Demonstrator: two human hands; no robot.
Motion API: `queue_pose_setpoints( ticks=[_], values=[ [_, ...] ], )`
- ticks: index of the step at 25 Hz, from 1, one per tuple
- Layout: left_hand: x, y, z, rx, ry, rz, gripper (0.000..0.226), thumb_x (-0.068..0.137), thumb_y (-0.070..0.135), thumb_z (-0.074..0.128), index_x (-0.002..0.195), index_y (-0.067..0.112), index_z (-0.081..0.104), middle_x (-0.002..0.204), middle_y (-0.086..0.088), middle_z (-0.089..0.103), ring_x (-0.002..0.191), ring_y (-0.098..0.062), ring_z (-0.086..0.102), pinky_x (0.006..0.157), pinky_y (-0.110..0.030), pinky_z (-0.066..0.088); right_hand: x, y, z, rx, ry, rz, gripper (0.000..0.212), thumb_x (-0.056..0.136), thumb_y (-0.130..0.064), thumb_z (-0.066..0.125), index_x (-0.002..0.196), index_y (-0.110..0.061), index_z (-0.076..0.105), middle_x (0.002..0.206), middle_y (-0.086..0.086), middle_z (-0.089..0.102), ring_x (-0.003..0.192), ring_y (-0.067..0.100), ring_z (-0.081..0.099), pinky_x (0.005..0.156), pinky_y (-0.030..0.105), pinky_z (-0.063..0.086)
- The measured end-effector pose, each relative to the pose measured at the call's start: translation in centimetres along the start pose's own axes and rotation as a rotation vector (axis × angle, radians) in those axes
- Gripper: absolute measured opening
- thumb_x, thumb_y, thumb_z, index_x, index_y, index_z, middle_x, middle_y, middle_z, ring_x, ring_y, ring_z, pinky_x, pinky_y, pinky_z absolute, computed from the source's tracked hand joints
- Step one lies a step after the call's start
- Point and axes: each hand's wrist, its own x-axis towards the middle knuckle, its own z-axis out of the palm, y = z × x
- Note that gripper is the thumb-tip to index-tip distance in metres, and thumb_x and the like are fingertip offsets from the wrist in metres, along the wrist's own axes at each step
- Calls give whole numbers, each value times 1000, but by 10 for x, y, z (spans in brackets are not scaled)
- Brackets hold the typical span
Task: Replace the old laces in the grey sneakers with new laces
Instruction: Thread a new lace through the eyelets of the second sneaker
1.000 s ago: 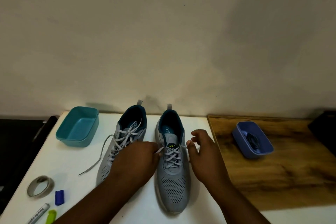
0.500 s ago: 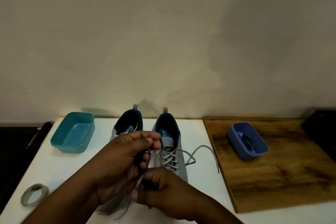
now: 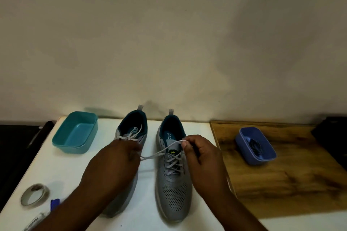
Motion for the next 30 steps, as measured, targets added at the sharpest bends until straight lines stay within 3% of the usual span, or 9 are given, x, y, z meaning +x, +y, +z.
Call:
queue_pose_setpoints(
  ticks=[3,5,7,11,14,16,18,22,30],
  values=[
    [-9,20,0,-104,288,147,24,97,49,55,112,36,69,123,3,60,105,-14,56,84,-31,48,-14,-4,18,-160,11,-156,29,101,-39,52,124,-27,65,115,-7,70,102,2,65,92,24,58],
    [-10,36,1,-656,-11,-3,34,98,49,55,91,24,78,90,9,73,75,-5,59,71,-25,43,-22,-6,26,-272,19,-370,34,97,-37,53,125,-22,64,114,0,72,102,8,66,96,23,56],
    [-10,45,7,-1084,-332,-294,38,98,42,59,81,15,80,69,4,67,58,-9,50,60,-25,40,-23,-9,28,-305,51,-494,30,96,-29,56,118,-16,72,110,2,73,101,12,66,93,23,56],
    [-6,35,17,-1331,-305,-438,22,96,27,65,90,14,80,64,0,56,53,-9,38,49,-22,31,-17,-11,25,-322,-45,-591,29,100,-25,59,126,-17,69,125,1,70,112,15,66,97,31,56],
    [0,31,18,-1052,-13,-223,19,98,29,63,90,21,78,67,8,69,63,-8,59,59,-19,43,-20,-6,28,-209,-41,-260,39,99,-38,57,137,-34,53,131,-9,64,115,6,62,99,25,55],
    [3,29,21,-804,197,-7,14,98,25,63,92,26,76,79,12,74,81,4,66,68,-6,44,-15,5,27,-121,89,158,36,94,-51,60,127,-40,50,123,-16,59,108,3,59,89,26,57],
    [6,30,29,-711,247,106,14,98,20,63,100,29,74,87,16,73,88,8,65,72,-1,44,-8,22,27,-151,102,342,35,88,-59,67,113,-37,56,110,-20,59,96,4,60,79,27,58],
    [19,31,54,-597,231,198,15,99,33,60,96,33,75,85,19,71,82,2,65,68,-13,47,-6,35,36,-49,84,367,12,93,-47,67,94,-35,66,89,-17,69,81,1,66,74,30,60],
    [29,35,81,-274,269,358,21,99,39,59,114,33,73,102,12,73,95,-8,63,87,-34,52,-8,39,41,152,120,482,10,98,-21,63,90,-24,70,82,-7,72,77,8,69,75,34,62]
  ],
)
